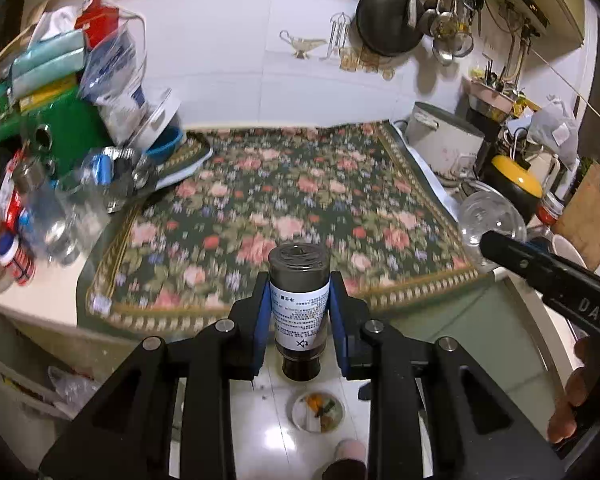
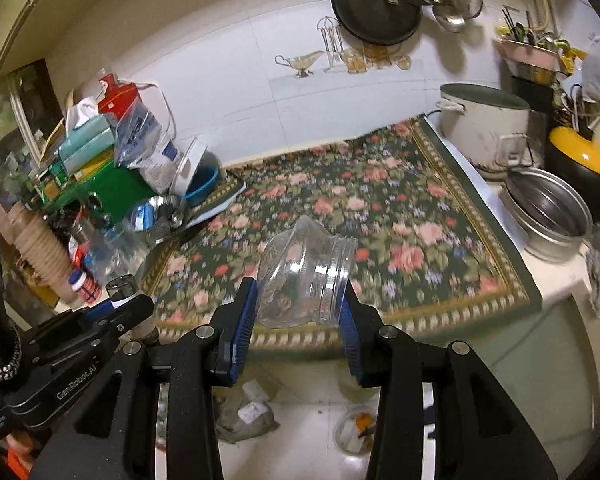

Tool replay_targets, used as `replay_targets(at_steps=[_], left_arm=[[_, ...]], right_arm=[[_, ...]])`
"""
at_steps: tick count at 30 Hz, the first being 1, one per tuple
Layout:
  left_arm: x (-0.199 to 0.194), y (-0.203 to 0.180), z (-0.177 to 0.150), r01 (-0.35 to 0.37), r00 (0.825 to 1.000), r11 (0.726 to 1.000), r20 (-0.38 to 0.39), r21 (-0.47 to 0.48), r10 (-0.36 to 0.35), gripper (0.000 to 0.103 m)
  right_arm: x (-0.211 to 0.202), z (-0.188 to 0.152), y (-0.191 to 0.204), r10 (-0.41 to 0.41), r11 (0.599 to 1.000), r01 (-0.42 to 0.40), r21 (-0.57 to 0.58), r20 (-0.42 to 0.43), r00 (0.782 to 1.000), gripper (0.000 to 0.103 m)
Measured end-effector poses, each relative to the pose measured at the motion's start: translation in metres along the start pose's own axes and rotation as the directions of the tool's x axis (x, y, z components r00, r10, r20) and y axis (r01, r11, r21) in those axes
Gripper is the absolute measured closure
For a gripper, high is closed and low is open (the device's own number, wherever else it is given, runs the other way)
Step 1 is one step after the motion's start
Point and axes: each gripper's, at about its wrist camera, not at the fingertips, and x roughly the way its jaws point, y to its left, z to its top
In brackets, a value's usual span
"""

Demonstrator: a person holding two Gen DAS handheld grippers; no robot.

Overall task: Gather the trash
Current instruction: 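Lift the dark jar and clear plastic jar off the cloth, then carry the dark jar and clear jar down toward the floor bin, then open the left gripper over the bin while the right gripper releases the clear jar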

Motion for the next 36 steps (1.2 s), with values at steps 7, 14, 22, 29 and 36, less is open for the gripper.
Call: replay_targets(at_steps=[7,14,22,29,36], left_arm=[[0.005,-0.005,-0.047,0.015,0.996,1.000,-0.088,-0.023,-0.017,0.076],[0.040,-0.027,-0.103,0.006,0.983,1.000,-0.184,-0.028,-0.011,0.076],[0.114,-0.052,-0.194,-0.004,0.944,0.997,-0.330,-0.077,-0.022,0.076],[0.183,-0.064,-0.263,0.012,0.900,0.994,-0.431,-0.109,-0.058,0.076],[0.220,-0.069,-0.277,0.049,0.894,0.991,-0.437,-0.124,-0.099,0.076]], right_arm=[[-0.013,-0.039,-0.012,-0.044,0.999,0.045,0.004,-0.068,0.997,0.066],[0.004,-0.092,-0.048,-0.056,0.998,0.061,0.021,-0.171,0.984,0.067],[0.050,-0.156,-0.104,-0.073,0.996,0.083,0.018,-0.310,0.948,0.066],[0.104,-0.212,-0.137,-0.044,0.999,0.049,0.000,-0.419,0.907,0.066],[0.133,-0.231,-0.137,0.003,1.000,-0.015,-0.023,-0.435,0.900,0.066]])
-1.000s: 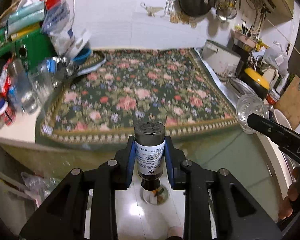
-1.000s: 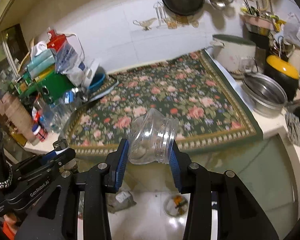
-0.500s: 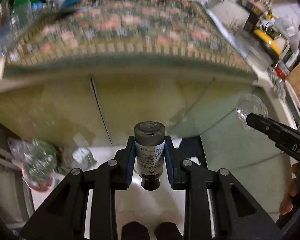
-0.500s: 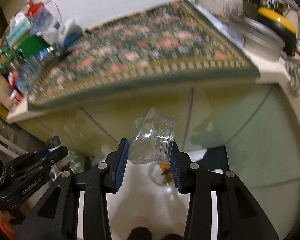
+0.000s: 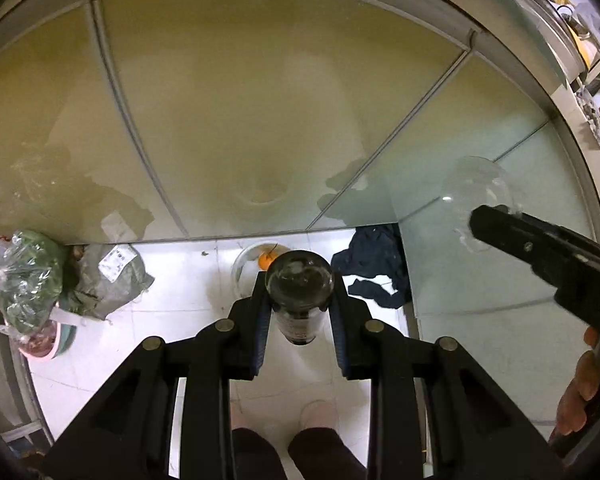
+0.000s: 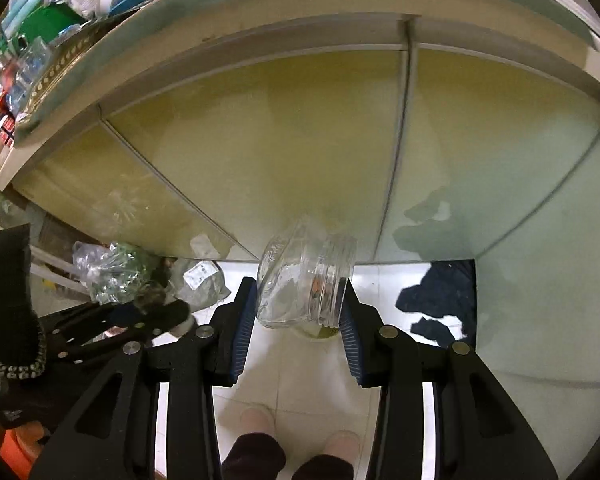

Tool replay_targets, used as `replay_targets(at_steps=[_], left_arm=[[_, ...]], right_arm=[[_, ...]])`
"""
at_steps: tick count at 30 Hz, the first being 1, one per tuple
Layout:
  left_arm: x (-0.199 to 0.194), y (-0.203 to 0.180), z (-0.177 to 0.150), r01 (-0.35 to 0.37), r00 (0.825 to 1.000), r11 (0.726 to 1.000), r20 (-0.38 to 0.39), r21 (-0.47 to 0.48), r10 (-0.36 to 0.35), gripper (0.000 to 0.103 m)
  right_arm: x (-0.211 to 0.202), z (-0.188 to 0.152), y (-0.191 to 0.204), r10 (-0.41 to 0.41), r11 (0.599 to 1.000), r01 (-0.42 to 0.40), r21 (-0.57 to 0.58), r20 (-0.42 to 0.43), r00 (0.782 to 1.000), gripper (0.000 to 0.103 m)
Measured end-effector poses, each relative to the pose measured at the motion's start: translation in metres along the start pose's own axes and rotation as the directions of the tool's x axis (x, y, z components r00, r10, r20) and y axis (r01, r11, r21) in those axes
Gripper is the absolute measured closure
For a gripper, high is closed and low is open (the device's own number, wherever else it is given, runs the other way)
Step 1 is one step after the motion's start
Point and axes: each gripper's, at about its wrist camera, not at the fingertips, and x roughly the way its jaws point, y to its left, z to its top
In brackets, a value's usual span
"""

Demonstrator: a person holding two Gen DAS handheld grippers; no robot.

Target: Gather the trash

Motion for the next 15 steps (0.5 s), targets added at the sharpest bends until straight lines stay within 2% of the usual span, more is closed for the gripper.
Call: replay_targets(at_steps=[4,6,7,8,11,15], left_arm=[[-0.001,-0.006,0.012,0.030,0.999,0.999,0.030,0.023,-0.030,0.075],[-0.002,-0.007,0.017,0.013,0.999,1.000,0.030,0.027,-0.014,0.067],[-0.003,-0.006,0.019,0.001,1.000,1.000,0.030,0.023,-0.001,0.060],[-0.005,-0.005,0.020,-0.011,0.999,1.000,0.031,0.015,0.010,0.058],[-0.014,-0.002,0.021,-0.025,0.999,1.000,0.030,-0.011,0.025,0.057],[-0.038,-0.008,0.024,-0.052,0.998,0.998,0.042,-0.041,0.054,0.057]], right_arm=[[0.000,0.011,0.001,0.025,1.000,-0.025,-0.017,0.027,0.999,0.066],[-0.001,0.015,0.000,0.041,0.999,-0.040,-0.024,0.031,0.999,0.064],[-0.001,0.017,-0.001,0.045,0.999,-0.045,-0.022,0.023,0.999,0.055],[0.001,0.019,-0.003,0.045,0.999,-0.045,-0.018,0.016,0.999,0.045],[-0.004,0.022,-0.008,0.063,0.998,-0.063,-0.006,0.016,0.998,0.044],[-0.024,0.025,-0.009,0.042,0.999,-0.042,-0.014,0.031,0.999,0.044]])
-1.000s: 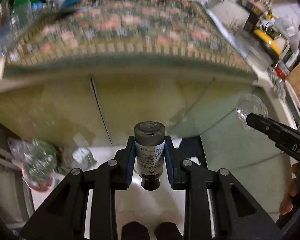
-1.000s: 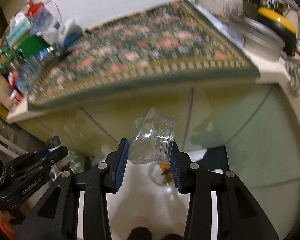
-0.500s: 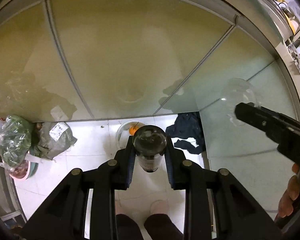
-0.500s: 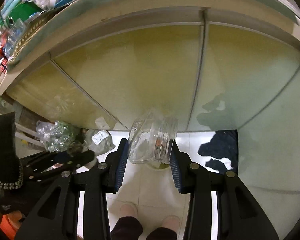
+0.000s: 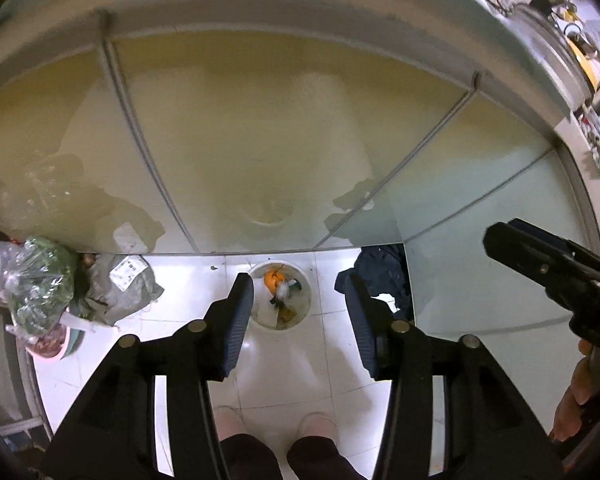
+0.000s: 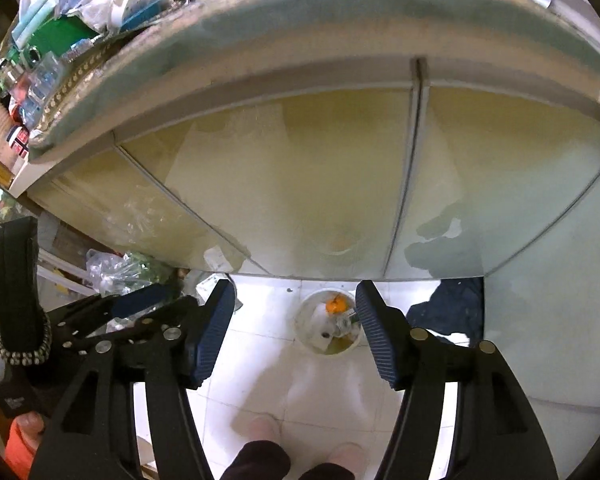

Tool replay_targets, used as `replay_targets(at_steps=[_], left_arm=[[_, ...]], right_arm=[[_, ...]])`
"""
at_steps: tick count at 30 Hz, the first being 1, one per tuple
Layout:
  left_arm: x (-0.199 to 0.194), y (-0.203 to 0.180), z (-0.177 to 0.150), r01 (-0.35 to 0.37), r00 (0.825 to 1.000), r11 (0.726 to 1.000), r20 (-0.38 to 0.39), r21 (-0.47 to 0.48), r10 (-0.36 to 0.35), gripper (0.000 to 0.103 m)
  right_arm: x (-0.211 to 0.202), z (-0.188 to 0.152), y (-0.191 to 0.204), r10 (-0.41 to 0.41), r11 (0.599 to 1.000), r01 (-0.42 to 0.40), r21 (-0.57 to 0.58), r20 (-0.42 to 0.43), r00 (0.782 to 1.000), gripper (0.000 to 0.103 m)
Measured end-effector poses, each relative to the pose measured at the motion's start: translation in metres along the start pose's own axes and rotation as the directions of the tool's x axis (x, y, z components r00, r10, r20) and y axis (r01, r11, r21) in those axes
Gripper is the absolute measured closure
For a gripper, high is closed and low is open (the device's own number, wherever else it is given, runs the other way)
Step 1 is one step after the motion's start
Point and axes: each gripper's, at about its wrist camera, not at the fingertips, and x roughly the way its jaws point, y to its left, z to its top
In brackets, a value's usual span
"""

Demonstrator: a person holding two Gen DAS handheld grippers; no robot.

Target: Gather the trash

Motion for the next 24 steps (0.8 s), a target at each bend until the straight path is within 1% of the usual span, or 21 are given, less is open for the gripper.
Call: replay_targets(at_steps=[1,2,4,7,10,12,14,16,17,18,20,22,23,24], left_arm=[[-0.009,-0.002,0.002,-0.005,1.000,1.000,0.009,-0.004,0.005,0.057],[-0.025,-0.006,0.003,-0.014,1.000,1.000,0.026,-0.007,0.014,0.057],[-0.049,-0.015,0.006,-0.027,0.998,1.000,0.054,-0.005,0.027,0.057],[-0.099,-0.031,0.008,-0.042,0.993,0.999,0.113,-0.004,0.042,0.057],[-0.157,-0.048,0.009,-0.040,0.982,0.999,0.187,-0.006,0.041,0.055],[-0.199,-0.057,0.009,-0.039,0.969,0.999,0.244,0.002,0.037,0.055],[-0.239,-0.069,0.009,-0.033,0.953,0.999,0.302,0.019,0.026,0.054],[-0.279,-0.081,0.005,-0.027,0.930,0.999,0.367,0.044,0.009,0.049],[-0.299,-0.085,0.001,-0.025,0.918,0.998,0.398,0.057,0.000,0.048],[-0.319,-0.090,-0.003,-0.023,0.903,0.997,0.430,0.071,-0.010,0.047],[-0.353,-0.096,-0.011,-0.016,0.879,0.995,0.476,0.095,-0.031,0.047],[-0.388,-0.101,-0.024,-0.006,0.854,0.993,0.517,0.117,-0.056,0.047],[-0.403,-0.103,-0.030,-0.003,0.844,0.992,0.533,0.127,-0.066,0.047],[-0.418,-0.104,-0.037,-0.001,0.831,0.990,0.552,0.138,-0.076,0.046]], right_arm=[[-0.003,0.001,0.000,-0.003,1.000,0.003,-0.003,0.003,1.000,0.044],[-0.016,0.003,0.001,-0.008,1.000,0.008,-0.007,0.012,1.000,0.044],[-0.028,0.007,0.000,-0.008,1.000,0.008,-0.010,0.023,1.000,0.044],[-0.066,0.012,0.003,-0.008,1.000,0.009,-0.020,0.056,0.998,0.044],[-0.122,0.020,0.009,-0.007,0.999,0.011,-0.035,0.116,0.993,0.044],[-0.156,0.022,0.016,-0.003,0.999,0.010,-0.042,0.166,0.986,0.044],[-0.196,0.023,0.024,0.001,0.999,0.011,-0.050,0.229,0.974,0.044],[-0.226,0.022,0.036,0.000,0.998,0.017,-0.057,0.287,0.958,0.044],[-0.251,0.020,0.043,0.002,0.998,0.020,-0.062,0.330,0.944,0.044],[-0.265,0.018,0.048,0.004,0.998,0.021,-0.066,0.356,0.934,0.044],[-0.295,0.012,0.062,0.008,0.997,0.025,-0.076,0.410,0.912,0.044],[-0.329,-0.001,0.081,0.011,0.995,0.035,-0.090,0.473,0.881,0.044],[-0.336,-0.004,0.087,0.010,0.995,0.041,-0.094,0.490,0.872,0.044],[-0.349,-0.011,0.097,0.007,0.994,0.053,-0.101,0.515,0.857,0.044]])
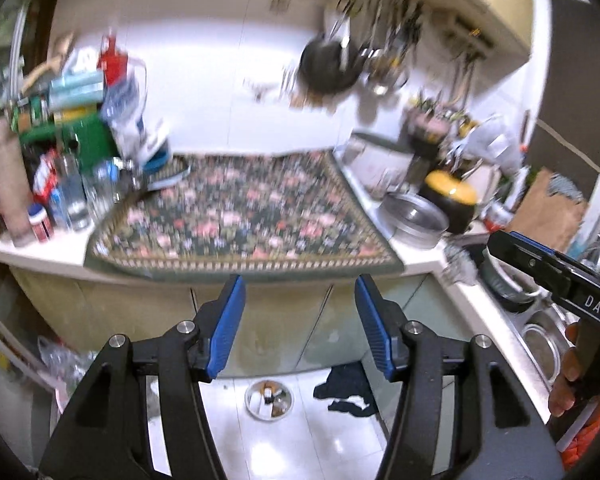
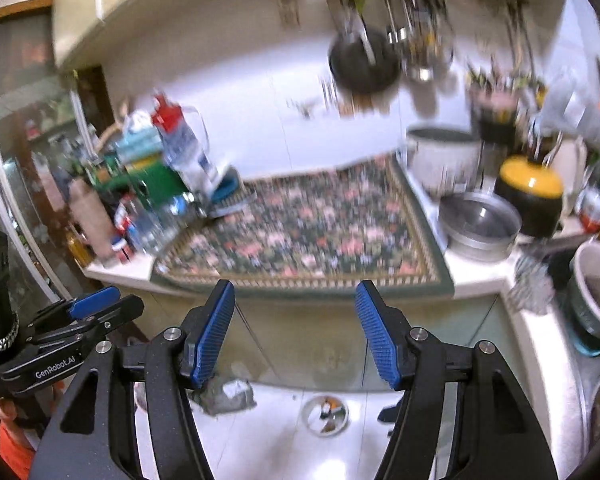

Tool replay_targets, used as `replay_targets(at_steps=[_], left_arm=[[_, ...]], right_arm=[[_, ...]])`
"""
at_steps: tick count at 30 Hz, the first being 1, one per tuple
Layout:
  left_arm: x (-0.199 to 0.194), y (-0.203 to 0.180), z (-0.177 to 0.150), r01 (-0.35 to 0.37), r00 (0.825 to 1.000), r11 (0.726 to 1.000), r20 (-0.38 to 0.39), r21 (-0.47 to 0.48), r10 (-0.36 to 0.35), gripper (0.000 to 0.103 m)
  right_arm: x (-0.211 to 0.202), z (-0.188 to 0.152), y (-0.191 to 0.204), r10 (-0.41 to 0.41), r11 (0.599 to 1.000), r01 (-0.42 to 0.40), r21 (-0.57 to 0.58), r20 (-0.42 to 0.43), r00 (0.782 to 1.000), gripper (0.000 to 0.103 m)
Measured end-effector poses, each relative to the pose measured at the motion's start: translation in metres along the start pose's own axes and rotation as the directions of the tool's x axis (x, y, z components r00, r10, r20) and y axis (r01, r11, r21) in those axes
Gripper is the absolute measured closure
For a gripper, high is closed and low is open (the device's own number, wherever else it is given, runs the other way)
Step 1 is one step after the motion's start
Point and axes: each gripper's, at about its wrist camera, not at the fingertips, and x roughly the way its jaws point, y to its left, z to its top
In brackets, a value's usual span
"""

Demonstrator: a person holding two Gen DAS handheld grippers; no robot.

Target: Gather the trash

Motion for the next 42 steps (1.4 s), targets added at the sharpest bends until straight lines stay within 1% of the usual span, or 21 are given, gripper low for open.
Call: replay_targets(at_steps=[2,3,5,7,9,11,12,13,15,21,32,42], left_arm=[[-0.035,0.000,0.003,0.011,0.999,1.000,0.047,0.021,-0.012,0.040],[-0.046,0.000,0.003,0.010,0.998,1.000,0.062,0.029,-0.012,0.036],[-0.074,0.000,0.002,0.006,0.995,0.999,0.096,0.054,-0.012,0.028],[-0.097,0.000,-0.001,0.001,0.993,0.997,0.118,0.071,-0.009,0.011],[-0.117,0.002,-0.005,-0.006,0.989,0.997,0.148,0.080,-0.006,0.006],[-0.134,0.004,-0.009,-0.013,0.986,0.996,0.166,0.089,-0.002,0.005],[-0.139,0.004,-0.011,-0.014,0.985,0.996,0.170,0.092,-0.002,0.005],[-0.144,0.004,-0.014,-0.013,0.985,0.996,0.174,0.092,-0.003,0.005],[-0.151,0.007,-0.018,-0.006,0.984,0.996,0.176,0.087,-0.010,0.005],[-0.163,0.014,-0.027,-0.006,0.986,0.997,0.167,0.075,-0.006,0.005],[-0.167,0.017,-0.034,-0.006,0.987,0.997,0.159,0.071,-0.006,0.004],[-0.164,0.020,-0.034,0.014,0.988,0.998,0.151,0.061,-0.023,0.002]], right_arm=[[-0.022,0.001,0.014,-0.010,1.000,0.011,-0.023,0.046,0.999,0.044],[-0.036,0.001,0.024,-0.012,0.999,0.014,-0.034,0.076,0.997,0.044],[-0.056,-0.002,0.036,-0.005,0.999,0.010,-0.045,0.112,0.994,0.041],[-0.072,-0.005,0.050,-0.001,0.999,0.008,-0.051,0.136,0.991,0.038],[-0.082,-0.008,0.057,-0.005,0.998,0.013,-0.053,0.151,0.989,0.029],[-0.092,-0.011,0.064,-0.019,0.998,0.028,-0.051,0.173,0.985,0.011],[-0.096,-0.013,0.067,-0.024,0.998,0.033,-0.050,0.185,0.982,0.007],[-0.101,-0.015,0.068,-0.028,0.998,0.039,-0.050,0.194,0.981,0.000],[-0.107,-0.018,0.076,-0.043,0.996,0.057,-0.064,0.206,0.978,0.000],[-0.114,-0.026,0.090,-0.072,0.991,0.092,-0.098,0.198,0.978,0.000],[-0.120,-0.034,0.091,-0.068,0.995,0.080,-0.064,0.162,0.984,0.000],[-0.124,-0.033,0.090,-0.071,0.995,0.083,-0.064,0.164,0.984,0.000]])
